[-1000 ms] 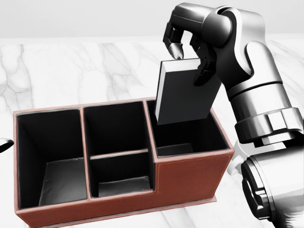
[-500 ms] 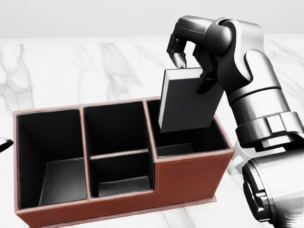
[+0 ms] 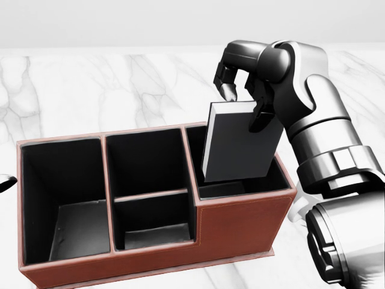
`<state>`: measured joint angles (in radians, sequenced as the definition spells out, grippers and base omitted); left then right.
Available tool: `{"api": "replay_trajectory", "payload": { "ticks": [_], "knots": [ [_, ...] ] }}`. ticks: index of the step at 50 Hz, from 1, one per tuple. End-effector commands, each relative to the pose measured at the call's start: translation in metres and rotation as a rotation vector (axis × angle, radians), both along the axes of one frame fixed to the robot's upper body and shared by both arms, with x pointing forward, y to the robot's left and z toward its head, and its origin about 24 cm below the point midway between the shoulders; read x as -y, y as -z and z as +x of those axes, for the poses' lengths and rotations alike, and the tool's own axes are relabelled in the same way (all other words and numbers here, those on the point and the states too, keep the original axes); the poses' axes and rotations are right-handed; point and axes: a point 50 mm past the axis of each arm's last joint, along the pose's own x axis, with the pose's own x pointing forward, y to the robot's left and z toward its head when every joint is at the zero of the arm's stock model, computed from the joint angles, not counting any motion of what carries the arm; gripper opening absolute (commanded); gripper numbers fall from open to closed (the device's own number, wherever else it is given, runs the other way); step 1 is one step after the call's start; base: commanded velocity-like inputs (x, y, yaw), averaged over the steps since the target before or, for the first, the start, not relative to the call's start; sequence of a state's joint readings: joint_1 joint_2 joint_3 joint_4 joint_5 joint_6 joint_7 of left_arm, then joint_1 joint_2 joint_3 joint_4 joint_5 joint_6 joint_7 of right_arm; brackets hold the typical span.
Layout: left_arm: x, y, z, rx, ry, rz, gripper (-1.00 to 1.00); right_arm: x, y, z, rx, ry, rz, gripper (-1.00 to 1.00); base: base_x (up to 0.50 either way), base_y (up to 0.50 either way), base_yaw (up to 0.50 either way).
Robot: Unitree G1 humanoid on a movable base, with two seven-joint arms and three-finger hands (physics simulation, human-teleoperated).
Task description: Pick up the book and place it in the right compartment of the caddy.
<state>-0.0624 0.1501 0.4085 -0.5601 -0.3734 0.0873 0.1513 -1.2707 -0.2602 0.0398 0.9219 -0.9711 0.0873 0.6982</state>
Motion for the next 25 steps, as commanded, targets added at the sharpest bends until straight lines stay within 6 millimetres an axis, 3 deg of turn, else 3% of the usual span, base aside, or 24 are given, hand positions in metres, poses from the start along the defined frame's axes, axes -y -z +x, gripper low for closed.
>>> {"api": "replay_trajectory", "payload": {
  "ticks": [1,25],
  "knots": [
    [-0.001,0.000,-0.001,0.002,-0.001,0.000,1.00,0.001,0.006,0.001,-0.030,0.007,0.019,-1.00,0.00,0.00,0.00],
    [0.000,0.001,0.000,-0.004,0.000,-0.001,1.00,0.002,0.028,0.002,-0.114,0.016,0.027,-1.00,0.00,0.00,0.00]
  ]
}}
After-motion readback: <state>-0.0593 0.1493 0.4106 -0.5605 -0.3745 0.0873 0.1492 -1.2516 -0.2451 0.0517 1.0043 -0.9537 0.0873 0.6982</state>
